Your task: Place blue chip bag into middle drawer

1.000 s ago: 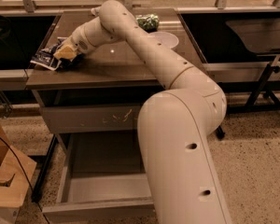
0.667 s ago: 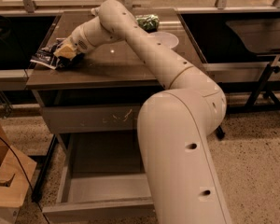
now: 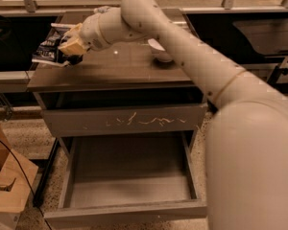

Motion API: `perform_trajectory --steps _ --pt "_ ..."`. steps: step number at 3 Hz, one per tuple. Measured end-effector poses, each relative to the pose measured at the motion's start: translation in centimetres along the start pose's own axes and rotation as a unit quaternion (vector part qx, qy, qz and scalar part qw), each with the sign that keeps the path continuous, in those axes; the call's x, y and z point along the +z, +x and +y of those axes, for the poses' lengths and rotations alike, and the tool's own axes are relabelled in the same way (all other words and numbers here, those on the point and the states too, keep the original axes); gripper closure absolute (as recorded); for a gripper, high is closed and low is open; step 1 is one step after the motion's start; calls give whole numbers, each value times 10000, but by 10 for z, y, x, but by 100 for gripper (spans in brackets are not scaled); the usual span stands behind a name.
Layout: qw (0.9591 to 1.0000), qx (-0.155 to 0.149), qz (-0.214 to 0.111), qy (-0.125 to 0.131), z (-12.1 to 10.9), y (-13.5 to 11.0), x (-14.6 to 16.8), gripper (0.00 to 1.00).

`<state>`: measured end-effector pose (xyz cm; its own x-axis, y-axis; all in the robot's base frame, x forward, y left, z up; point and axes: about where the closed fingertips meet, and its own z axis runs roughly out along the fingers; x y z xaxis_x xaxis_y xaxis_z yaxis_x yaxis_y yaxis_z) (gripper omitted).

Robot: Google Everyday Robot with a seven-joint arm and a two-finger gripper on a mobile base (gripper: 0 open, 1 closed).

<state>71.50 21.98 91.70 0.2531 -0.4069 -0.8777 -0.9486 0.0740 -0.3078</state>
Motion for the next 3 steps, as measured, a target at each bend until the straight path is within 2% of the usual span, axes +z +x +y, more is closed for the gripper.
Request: perform_trajectory --steps 1,2,3 --pt "9989 -457 -45 -52 42 -16 -45 100" --pt "9966 -690 87 -444 93 -9 -81 100" --pt "9938 -686 293 -823 145 17 -113 100"
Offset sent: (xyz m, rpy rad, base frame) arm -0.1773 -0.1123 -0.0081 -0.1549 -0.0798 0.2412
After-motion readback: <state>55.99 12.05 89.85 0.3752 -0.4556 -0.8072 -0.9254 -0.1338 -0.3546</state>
